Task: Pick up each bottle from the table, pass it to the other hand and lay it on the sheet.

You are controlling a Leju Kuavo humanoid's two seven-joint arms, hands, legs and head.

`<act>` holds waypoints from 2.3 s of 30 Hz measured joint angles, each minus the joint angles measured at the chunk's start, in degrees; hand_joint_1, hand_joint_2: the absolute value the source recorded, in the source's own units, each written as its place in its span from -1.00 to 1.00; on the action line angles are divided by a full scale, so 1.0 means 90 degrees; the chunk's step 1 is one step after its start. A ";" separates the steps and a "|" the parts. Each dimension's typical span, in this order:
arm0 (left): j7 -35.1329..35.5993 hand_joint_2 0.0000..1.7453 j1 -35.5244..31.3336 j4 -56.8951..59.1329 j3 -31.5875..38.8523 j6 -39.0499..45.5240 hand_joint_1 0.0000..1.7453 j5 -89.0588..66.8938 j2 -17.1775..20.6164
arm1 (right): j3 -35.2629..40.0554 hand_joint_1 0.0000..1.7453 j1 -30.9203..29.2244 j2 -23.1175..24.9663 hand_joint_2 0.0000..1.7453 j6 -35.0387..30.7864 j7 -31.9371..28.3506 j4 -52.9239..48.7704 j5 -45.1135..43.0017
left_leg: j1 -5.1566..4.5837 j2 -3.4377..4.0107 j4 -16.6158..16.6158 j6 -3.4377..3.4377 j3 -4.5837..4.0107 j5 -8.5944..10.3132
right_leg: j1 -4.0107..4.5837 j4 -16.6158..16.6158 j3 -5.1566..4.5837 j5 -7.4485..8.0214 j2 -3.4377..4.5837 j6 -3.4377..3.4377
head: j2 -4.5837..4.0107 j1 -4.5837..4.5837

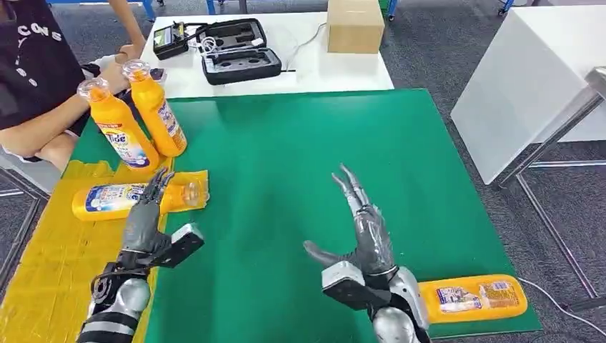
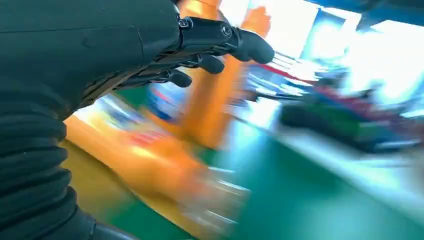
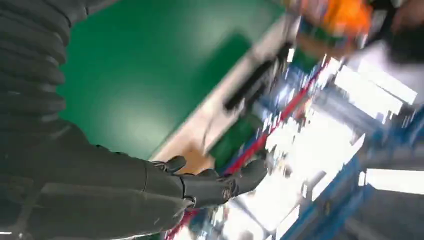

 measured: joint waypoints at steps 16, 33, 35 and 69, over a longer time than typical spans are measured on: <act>-0.1078 1.00 0.0813 -0.1559 0.0022 -0.1061 -1.00 0.2141 -0.0479 | -0.2573 -1.00 0.1311 -0.1681 1.00 0.3009 -0.0844 -0.0226 -0.1623 | -0.0019 -0.0004 0.0002 0.0020 0.0009 -0.0015 | -0.0018 -0.0014 0.0012 -0.0009 -0.0008 0.0025 | 0.0000 -0.0002; -0.1093 1.00 0.0876 -0.1909 -0.0318 -0.1095 -1.00 0.2139 -0.0513 | -0.3845 -1.00 0.1615 -0.1915 1.00 0.3030 -0.1001 -0.0126 -0.0102 | -0.0019 -0.0005 0.0002 0.0021 0.0008 -0.0016 | -0.0019 -0.0015 0.0012 -0.0010 -0.0008 0.0025 | 0.0000 -0.0002; -0.1093 1.00 0.0871 -0.1933 -0.0364 -0.1126 -1.00 0.2170 -0.0513 | -0.3876 -1.00 0.1758 -0.2043 1.00 0.3159 -0.1004 -0.0131 -0.0043 | -0.0020 -0.0010 0.0003 0.0021 0.0008 -0.0016 | -0.0021 -0.0015 0.0014 -0.0010 -0.0010 0.0025 | 0.0000 -0.0002; -0.1098 1.00 0.1192 -0.2219 -0.0401 -0.1051 -1.00 0.2263 -0.0540 | -0.3609 -1.00 0.2776 -0.3476 1.00 0.2010 0.1036 -0.0852 0.2019 | -0.0019 -0.0007 0.0002 0.0024 0.0009 -0.0019 | -0.0019 -0.0015 0.0016 -0.0010 -0.0009 0.0026 | 0.0000 -0.0002</act>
